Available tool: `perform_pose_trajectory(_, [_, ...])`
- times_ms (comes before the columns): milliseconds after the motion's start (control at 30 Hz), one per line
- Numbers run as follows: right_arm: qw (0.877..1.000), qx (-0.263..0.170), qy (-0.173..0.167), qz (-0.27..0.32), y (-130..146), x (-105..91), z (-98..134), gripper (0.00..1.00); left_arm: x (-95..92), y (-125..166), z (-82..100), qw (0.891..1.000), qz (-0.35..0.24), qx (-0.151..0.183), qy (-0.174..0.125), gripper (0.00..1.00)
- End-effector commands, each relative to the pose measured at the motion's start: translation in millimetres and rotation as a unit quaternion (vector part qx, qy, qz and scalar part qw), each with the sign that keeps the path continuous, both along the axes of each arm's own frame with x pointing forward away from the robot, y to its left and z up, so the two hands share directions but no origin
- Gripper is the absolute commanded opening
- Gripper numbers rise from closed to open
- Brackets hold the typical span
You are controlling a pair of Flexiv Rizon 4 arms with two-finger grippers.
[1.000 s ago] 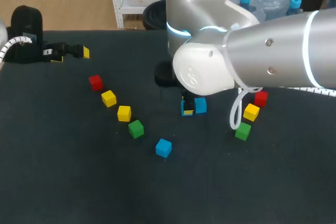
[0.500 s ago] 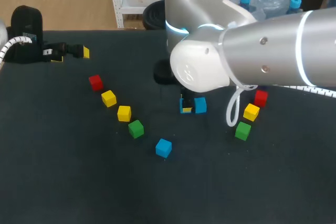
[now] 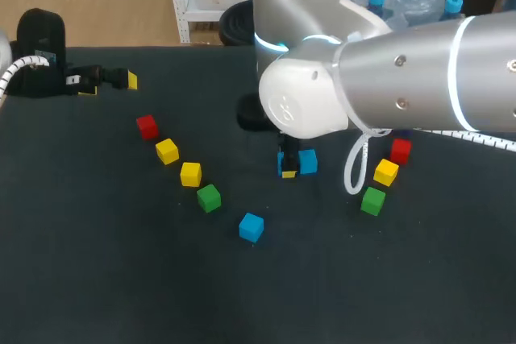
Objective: Place the blue cubes, place green cubes on the blue cubes, place the yellow cubes on the green cubes, then place the red cubes on the yellow cubes, and place purple cube on the red cubes.
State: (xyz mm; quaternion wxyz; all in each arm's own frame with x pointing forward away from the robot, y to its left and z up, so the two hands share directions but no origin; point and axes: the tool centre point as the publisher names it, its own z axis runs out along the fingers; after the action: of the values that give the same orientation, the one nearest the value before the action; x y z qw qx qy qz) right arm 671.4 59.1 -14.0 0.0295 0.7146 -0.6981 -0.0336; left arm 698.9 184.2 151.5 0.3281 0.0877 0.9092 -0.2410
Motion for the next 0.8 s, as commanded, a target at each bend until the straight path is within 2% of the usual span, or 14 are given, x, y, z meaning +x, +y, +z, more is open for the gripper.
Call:
perform_pose_trajectory(33, [1.0,0.006,-0.002,0.001,0.7,1.1,1.4,1.0,0.4,1.1,-1.3,1.0,-0.002,-0.003,-0.002,1.0])
perform_pose_trajectory(167, [1.0,0.006,-0.005,0.001,2.1,2.6,5.4,1.0,0.4,1.1,-1.3,1.0,-0.002,-0.003,-0.002,1.0])
perform_pose_trajectory(300, [1.0,0.013,-0.015,0.003,4.7,4.0,21.7,1.0,0.4,1.1,-1.3,1.0,-0.002,-0.003,-0.002,1.0])
perform_pose_trajectory(567, [0.999,0.041,-0.025,0.0,6.2,-16.0,64.1,1.0,0.4,1.1,-1.3,1.0,-0.002,-0.003,-0.002,1.0])
perform_pose_trajectory(800, [0.997,0.078,-0.026,-0.001,-4.1,-28.6,76.9,1.0,0.4,1.1,-1.3,1.0,-0.002,-0.003,-0.002,1.0])
